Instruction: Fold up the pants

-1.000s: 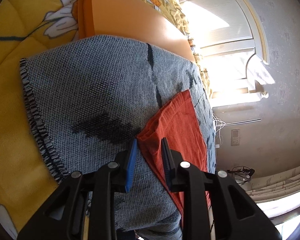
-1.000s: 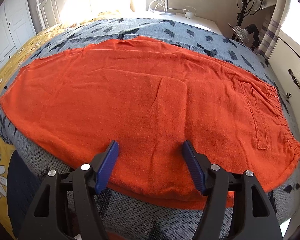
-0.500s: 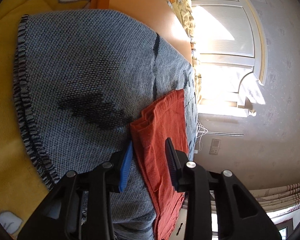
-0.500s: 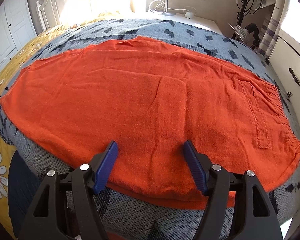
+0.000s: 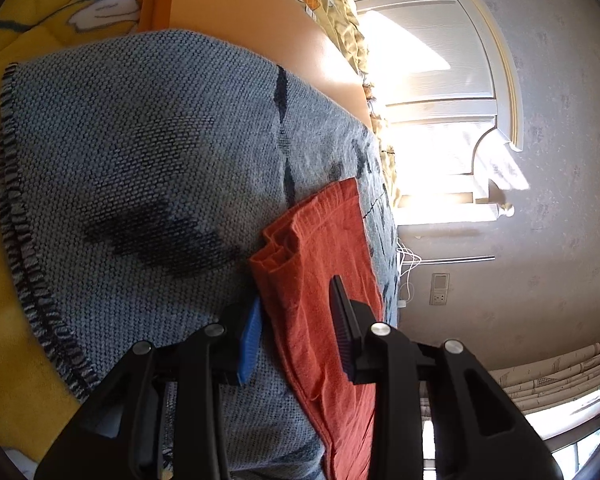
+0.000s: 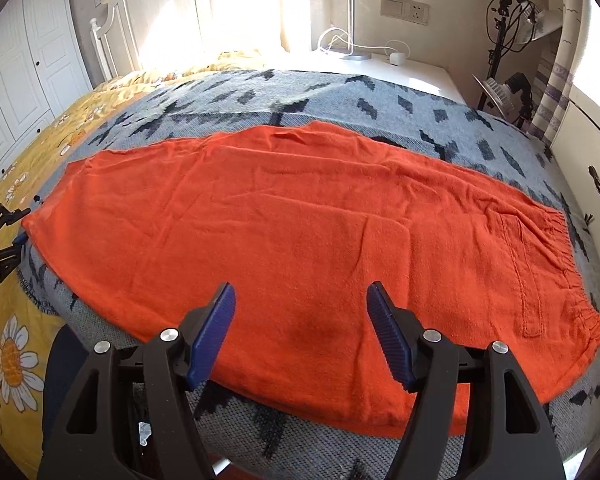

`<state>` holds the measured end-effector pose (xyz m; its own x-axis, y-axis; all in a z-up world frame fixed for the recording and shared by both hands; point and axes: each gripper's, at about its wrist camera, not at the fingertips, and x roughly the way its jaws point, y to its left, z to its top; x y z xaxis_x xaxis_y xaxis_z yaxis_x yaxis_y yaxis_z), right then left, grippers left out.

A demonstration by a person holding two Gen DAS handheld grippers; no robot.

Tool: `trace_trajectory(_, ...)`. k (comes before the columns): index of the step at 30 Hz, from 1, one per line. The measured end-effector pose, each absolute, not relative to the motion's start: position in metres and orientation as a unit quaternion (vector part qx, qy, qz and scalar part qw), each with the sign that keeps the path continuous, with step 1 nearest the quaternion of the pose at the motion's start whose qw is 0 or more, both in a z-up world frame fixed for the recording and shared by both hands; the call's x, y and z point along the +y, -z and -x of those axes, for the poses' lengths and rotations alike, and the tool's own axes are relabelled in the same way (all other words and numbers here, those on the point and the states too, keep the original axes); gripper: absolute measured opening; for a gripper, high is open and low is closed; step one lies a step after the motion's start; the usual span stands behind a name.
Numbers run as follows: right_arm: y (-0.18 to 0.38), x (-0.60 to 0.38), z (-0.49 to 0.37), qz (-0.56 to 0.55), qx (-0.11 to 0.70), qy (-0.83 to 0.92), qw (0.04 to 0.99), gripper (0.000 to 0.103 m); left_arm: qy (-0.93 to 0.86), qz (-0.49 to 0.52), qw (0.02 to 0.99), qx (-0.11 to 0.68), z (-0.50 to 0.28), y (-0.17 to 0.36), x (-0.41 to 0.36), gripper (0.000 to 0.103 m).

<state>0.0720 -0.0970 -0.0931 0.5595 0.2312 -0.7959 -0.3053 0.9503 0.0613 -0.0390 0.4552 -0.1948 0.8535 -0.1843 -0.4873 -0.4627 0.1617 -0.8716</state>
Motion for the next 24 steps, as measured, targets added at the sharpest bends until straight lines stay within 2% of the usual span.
trace_trajectory(9, 0.106, -0.062, -0.084, 0.060, 0.472, -0.129, 0.870, 0.067, -0.110, 0.601, 0.740, 0.282, 0.027, 0.186, 0.458, 0.028)
trace_trajectory(14, 0.117, -0.060, -0.083, 0.069, 0.486, -0.121, 0.863, 0.067, -0.116, 0.590, 0.743, 0.295, 0.024, 0.186, 0.462, 0.015)
trace_trajectory(18, 0.125, -0.061, -0.084, 0.071, 0.497, -0.119, 0.857, 0.067, -0.116, 0.586, 0.744, 0.299, 0.025, 0.188, 0.465, 0.014)
trace_trajectory(24, 0.127, -0.063, -0.085, 0.072, 0.495, -0.117, 0.858, 0.073, -0.117, 0.581, 0.747, 0.301, 0.027, 0.188, 0.465, 0.014)
